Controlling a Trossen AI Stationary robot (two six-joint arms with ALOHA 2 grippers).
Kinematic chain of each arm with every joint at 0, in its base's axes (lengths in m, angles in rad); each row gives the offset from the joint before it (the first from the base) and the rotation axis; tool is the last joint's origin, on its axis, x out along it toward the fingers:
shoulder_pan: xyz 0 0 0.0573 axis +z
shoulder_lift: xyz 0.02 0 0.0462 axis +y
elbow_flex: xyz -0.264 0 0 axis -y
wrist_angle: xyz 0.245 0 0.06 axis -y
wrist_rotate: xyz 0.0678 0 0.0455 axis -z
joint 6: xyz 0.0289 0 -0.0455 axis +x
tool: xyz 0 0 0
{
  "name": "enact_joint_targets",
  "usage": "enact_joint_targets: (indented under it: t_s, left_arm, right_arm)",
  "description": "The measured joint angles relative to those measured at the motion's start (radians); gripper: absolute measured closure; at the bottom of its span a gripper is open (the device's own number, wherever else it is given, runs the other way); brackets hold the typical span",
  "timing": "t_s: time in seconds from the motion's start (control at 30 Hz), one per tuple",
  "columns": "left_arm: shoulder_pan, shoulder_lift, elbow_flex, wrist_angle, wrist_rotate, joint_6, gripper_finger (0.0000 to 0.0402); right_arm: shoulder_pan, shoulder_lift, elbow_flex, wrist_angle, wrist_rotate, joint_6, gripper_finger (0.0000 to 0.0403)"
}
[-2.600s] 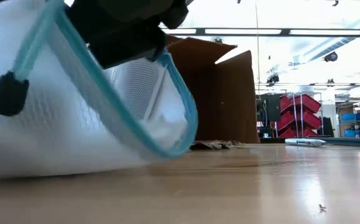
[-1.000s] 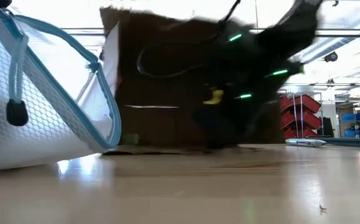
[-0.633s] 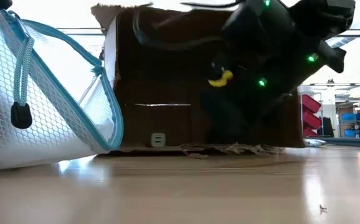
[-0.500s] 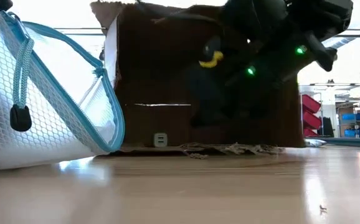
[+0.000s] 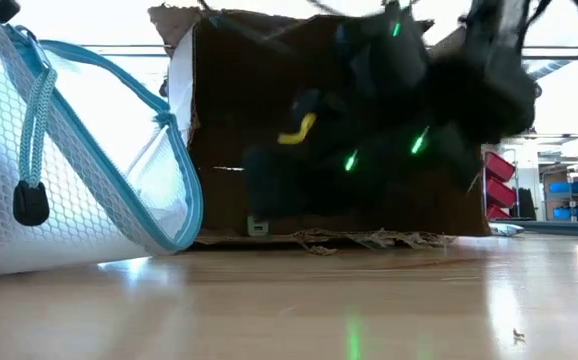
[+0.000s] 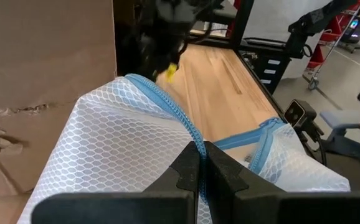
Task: Pack items into zip bag
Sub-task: Put the green charger adapter into the blue zip bag
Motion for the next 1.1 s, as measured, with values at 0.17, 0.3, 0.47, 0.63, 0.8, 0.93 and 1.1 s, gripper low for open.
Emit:
enact_joint_targets:
  t_s: [0.17, 0.3, 0.47, 0.63, 0.8, 0.93, 1.1]
  left_arm:
    - [0.0, 0.031, 0.0, 0.005, 0.001, -0.001, 0.0401]
    - [0.0, 0.06, -0.001, 0.008, 0.003, -0.011, 0.0401]
    - [-0.001, 0.101, -0.001, 0.014, 0.005, -0.018, 0.0401]
    - [-0.001, 0.14, -0.001, 0.032, 0.03, -0.039, 0.0401]
    - [-0.001, 0.165, -0.001, 0.065, 0.047, -0.041, 0.0401]
    - [-0.001, 0.175, -0.001, 0.069, 0.058, -0.041, 0.0401]
    - [-0.001, 0.178, -0.001, 0.07, 0.061, -0.041, 0.0401]
  right_arm:
    - [-0.038, 0.108, 0.087, 0.153, -0.064, -0.088, 0.0403]
    - [-0.066, 0.11, 0.137, 0.136, -0.063, -0.131, 0.0403]
    - [-0.103, 0.097, 0.169, 0.074, -0.039, -0.145, 0.0399]
    - [-0.142, 0.095, 0.178, 0.023, -0.036, -0.113, 0.0354]
    - [-0.166, 0.095, 0.181, 0.028, -0.039, -0.111, 0.0285]
    - [-0.179, 0.095, 0.196, 0.028, -0.038, -0.158, 0.0226]
    - [-0.222, 0.092, 0.234, -0.076, -0.108, -0.095, 0.0169]
